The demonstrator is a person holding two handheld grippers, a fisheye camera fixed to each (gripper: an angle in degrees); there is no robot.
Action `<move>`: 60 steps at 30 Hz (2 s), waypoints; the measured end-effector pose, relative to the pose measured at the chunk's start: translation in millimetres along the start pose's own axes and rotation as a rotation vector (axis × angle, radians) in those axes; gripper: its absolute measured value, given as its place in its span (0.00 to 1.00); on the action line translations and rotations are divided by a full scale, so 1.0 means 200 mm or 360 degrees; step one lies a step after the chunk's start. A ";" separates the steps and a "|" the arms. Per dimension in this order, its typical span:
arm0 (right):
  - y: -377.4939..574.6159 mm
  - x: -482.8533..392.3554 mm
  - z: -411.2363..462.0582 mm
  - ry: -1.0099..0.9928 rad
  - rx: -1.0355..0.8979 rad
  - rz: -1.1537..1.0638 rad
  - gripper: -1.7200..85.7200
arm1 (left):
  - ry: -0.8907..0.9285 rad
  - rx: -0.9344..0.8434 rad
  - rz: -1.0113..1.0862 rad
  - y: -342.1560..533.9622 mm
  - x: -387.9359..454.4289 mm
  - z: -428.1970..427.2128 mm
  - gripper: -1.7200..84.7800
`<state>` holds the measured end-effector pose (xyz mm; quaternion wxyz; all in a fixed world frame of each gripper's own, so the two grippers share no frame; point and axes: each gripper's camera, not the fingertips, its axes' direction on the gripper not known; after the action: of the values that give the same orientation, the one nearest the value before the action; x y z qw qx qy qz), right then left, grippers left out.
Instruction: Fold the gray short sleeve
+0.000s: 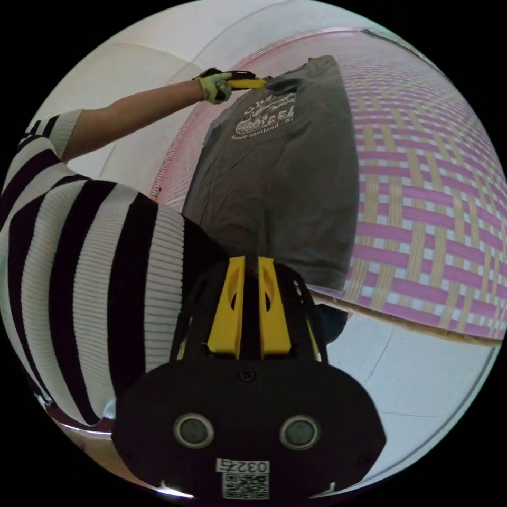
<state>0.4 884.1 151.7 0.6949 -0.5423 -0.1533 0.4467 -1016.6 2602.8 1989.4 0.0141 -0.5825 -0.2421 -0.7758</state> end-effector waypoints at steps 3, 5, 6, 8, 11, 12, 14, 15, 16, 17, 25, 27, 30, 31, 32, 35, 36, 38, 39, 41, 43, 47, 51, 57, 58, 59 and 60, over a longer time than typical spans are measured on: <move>0.10 -0.03 -0.17 0.0135 0.0122 0.0077 0.03 | -0.0072 0.0111 0.0122 0.19 -0.03 -0.06 0.01; 0.17 -0.01 -0.28 0.0195 0.0223 0.0167 0.01 | -0.0159 0.0126 0.0295 0.44 0.00 -0.03 0.01; 0.17 -0.01 -0.31 0.0203 0.0241 0.0185 0.01 | -0.0173 0.0114 0.0338 0.51 0.00 -0.01 0.01; 0.18 0.00 -0.38 0.0201 0.0279 0.0205 0.01 | -0.0091 -0.0063 0.0553 0.81 0.03 0.15 0.01; 0.14 -0.02 -0.43 0.0163 0.0252 0.0156 0.01 | 0.0205 -0.0464 0.0764 1.16 0.03 0.43 0.01; 0.13 -0.03 -0.43 0.0166 0.0235 0.0143 0.01 | 0.0273 -0.0547 0.0801 1.22 0.03 0.48 0.01; 0.09 -0.07 -0.45 0.0191 0.0149 0.0073 0.01 | 0.0418 -0.0855 0.0906 1.42 0.00 0.67 0.01; 0.09 -0.08 -0.45 0.0192 0.0124 0.0054 0.01 | 0.0411 -0.0915 0.0907 1.46 -0.02 0.71 0.01; 0.08 -0.09 -0.45 0.0199 0.0078 0.0019 0.01 | 0.0377 -0.0977 0.0910 1.53 -0.07 0.76 0.01; 0.07 -0.11 -0.46 0.0211 0.0030 -0.0018 0.01 | 0.0350 -0.1008 0.0924 1.58 -0.11 0.79 0.01; 0.05 -0.19 -0.56 0.0099 -0.0190 -0.0204 0.01 | 0.0121 -0.0875 0.0877 1.69 -0.44 0.76 0.01; 0.03 -0.22 -0.59 0.0054 -0.0266 -0.0231 0.01 | 0.0127 -0.0837 0.0836 1.69 -0.49 0.75 0.01; -0.04 -0.28 -0.73 -0.0073 -0.0279 -0.0328 0.01 | 0.0118 -0.0768 0.0841 1.73 -0.51 0.72 0.01; -0.10 -0.30 -0.80 -0.0085 -0.0245 -0.0356 0.01 | 0.0170 -0.0736 0.0825 1.74 -0.52 0.70 0.01; -0.17 -0.32 -0.87 -0.0077 -0.0216 -0.0399 0.01 | 0.0197 -0.0685 0.0782 1.76 -0.55 0.69 0.01; -0.44 -0.41 -1.00 -0.0034 -0.0108 -0.0539 0.01 | 0.0229 -0.0528 0.0630 1.78 -0.65 0.63 0.01; -0.50 -0.44 -1.01 -0.0031 -0.0095 -0.0566 0.01 | 0.0243 -0.0489 0.0594 1.78 -0.67 0.61 0.01; -0.76 -0.60 -1.00 0.0035 -0.0050 -0.0703 0.01 | 0.0309 -0.0341 0.0474 1.79 -0.77 0.53 0.01; -0.83 -0.65 -0.99 0.0056 -0.0041 -0.0743 0.01 | 0.0316 -0.0311 0.0448 1.80 -0.79 0.51 0.01; -1.09 -0.85 -0.90 0.0122 -0.0025 -0.0850 0.03 | 0.0321 -0.0230 0.0362 1.78 -0.88 0.43 0.01; -1.27 -0.98 -0.79 0.0216 -0.0033 -0.0887 0.05 | 0.0338 -0.0187 0.0336 1.75 -0.95 0.39 0.01; -1.57 -1.18 -0.56 0.0491 -0.0074 -0.0827 0.10 | 0.0424 -0.0152 0.0331 1.63 -1.06 0.34 0.01; -1.65 -1.30 -0.45 0.0654 -0.0079 -0.0818 0.10 | 0.0478 -0.0088 0.0343 1.55 -1.12 0.28 0.01; -1.64 -1.44 -0.43 0.0757 -0.0074 -0.0787 0.05 | 0.0551 -0.0063 0.0391 1.47 -1.16 0.22 0.01; -1.63 -1.48 -0.46 0.0739 -0.0060 -0.0790 0.05 | 0.0555 -0.0073 0.0407 1.45 -1.17 0.21 0.01; -1.63 -1.51 -0.51 0.0671 -0.0042 -0.0790 0.04 | 0.0556 -0.0078 0.0421 1.44 -1.17 0.20 0.01; -1.62 -1.53 -0.54 0.0615 -0.0025 -0.0797 0.04 | 0.0561 -0.0078 0.0428 1.43 -1.18 0.20 0.01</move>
<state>53.8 572.1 484.2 0.7954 -0.5678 -0.1506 0.1493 -819.2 2304.9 1885.6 0.1453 -0.4650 -0.1372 -0.8625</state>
